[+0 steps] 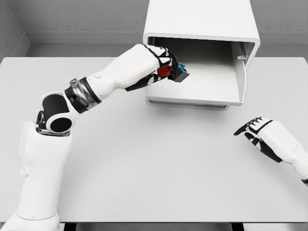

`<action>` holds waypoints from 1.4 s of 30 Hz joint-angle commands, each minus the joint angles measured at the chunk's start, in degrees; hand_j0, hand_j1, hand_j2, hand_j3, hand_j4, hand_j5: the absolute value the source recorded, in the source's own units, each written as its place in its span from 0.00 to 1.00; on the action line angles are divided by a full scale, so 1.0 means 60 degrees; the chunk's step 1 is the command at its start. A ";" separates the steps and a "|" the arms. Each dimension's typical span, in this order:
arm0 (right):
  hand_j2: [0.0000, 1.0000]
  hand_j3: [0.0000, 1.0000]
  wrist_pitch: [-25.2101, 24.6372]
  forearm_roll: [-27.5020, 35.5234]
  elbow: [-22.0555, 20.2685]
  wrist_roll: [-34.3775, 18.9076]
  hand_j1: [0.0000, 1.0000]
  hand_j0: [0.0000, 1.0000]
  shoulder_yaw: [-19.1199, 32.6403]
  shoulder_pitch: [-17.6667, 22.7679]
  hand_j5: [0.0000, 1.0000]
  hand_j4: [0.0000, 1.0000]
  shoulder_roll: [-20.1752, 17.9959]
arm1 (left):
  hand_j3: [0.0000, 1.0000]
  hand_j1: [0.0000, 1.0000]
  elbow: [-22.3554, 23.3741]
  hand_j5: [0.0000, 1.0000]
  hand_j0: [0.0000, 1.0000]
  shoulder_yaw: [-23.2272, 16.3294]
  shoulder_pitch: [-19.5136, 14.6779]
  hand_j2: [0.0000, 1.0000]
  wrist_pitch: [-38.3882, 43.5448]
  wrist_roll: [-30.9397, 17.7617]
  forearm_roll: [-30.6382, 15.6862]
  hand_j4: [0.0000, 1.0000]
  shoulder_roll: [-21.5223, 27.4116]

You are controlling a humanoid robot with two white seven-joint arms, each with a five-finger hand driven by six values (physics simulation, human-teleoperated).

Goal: Slide open multi-storey tabletop storage cabinets and put open load switch and slide close multi-storey tabletop storage cabinets

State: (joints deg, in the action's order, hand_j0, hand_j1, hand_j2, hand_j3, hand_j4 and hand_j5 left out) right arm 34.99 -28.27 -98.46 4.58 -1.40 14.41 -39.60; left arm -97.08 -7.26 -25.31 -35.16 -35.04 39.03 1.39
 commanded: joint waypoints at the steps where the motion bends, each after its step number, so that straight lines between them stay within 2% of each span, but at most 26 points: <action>1: 0.49 0.49 0.0002 0.0010 -0.0231 -0.0016 0.49 0.49 -0.0030 0.0000 0.49 0.49 0.0111 | 0.38 0.38 0.0125 0.38 0.38 -0.0065 0.0000 0.38 0.0026 0.0007 0.0028 0.38 -0.0203; 5: 0.49 0.49 0.0002 0.0010 -0.0246 -0.0016 0.49 0.49 -0.0030 0.0000 0.49 0.49 0.0111 | 0.38 0.38 0.0169 0.38 0.38 -0.0211 0.0000 0.38 0.0026 0.0007 0.0072 0.38 -0.0232; 6: 0.49 0.49 0.0002 0.0010 -0.0246 -0.0016 0.49 0.49 -0.0030 0.0000 0.49 0.49 0.0111 | 0.38 0.38 0.0199 0.38 0.38 -0.0197 0.0000 0.38 0.0026 0.0007 0.0409 0.38 -0.0232; 10: 0.50 0.50 0.0002 0.0010 -0.0246 -0.0016 0.50 0.50 -0.0015 0.0000 0.50 0.50 0.0111 | 0.38 0.38 0.0345 0.38 0.38 -0.0314 0.0000 0.38 0.0026 0.0007 0.0541 0.38 -0.0232; 12: 0.50 0.50 0.0002 0.0010 -0.0246 -0.0016 0.50 0.50 0.0000 0.0000 0.50 0.50 0.0126 | 0.38 0.38 0.0448 0.38 0.38 -0.0328 -0.0088 0.38 0.0026 0.0007 0.0878 0.38 -0.0232; 19: 0.50 0.50 0.0002 0.0025 -0.0275 -0.0016 0.50 0.50 0.0000 0.0000 0.50 0.50 0.0126 | 0.38 0.38 0.0448 0.38 0.38 -0.0695 -0.0088 0.38 0.0026 0.0007 0.0878 0.38 -0.0232; 21: 0.50 0.50 0.0002 0.0010 -0.0362 -0.0016 0.50 0.50 0.0000 0.0000 0.50 0.50 0.0111 | 0.41 0.41 0.0389 0.41 0.41 -0.0724 -0.0088 0.41 0.0026 0.0007 0.0878 0.41 -0.0232; 25: 0.50 0.50 0.0002 0.0010 -0.0407 -0.0016 0.50 0.50 -0.0015 0.0000 0.50 0.50 0.0126 | 0.57 0.57 0.0360 0.57 0.57 -0.0709 -0.0103 0.57 0.0026 0.0007 0.0878 0.57 -0.0232; 37: 0.50 0.50 0.0002 0.0010 -0.0421 -0.0031 0.50 0.50 -0.0015 0.0000 0.50 0.50 0.0126 | 0.63 0.63 0.0374 0.63 0.63 -0.0665 -0.0103 0.63 0.0026 0.0007 0.0878 0.63 -0.0232; 39: 0.50 0.50 0.0002 0.0010 -0.0421 -0.0016 0.50 0.50 -0.0015 0.0000 0.50 0.50 0.0126 | 0.68 0.68 0.0360 0.68 0.68 -0.0651 -0.0103 0.68 0.0026 0.0007 0.0878 0.68 -0.0232; 42: 0.50 0.50 0.0002 -0.0005 -0.0421 -0.0016 0.50 0.50 -0.0015 0.0000 0.50 0.50 0.0126 | 0.69 0.69 0.0360 0.69 0.69 -0.0665 -0.0103 0.69 0.0026 0.0007 0.0878 0.69 -0.0232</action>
State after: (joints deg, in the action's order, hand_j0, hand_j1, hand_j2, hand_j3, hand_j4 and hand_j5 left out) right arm 34.99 -28.60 -100.96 4.43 -1.51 14.41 -38.80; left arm -94.88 -11.28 -25.93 -35.18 -35.04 44.68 0.01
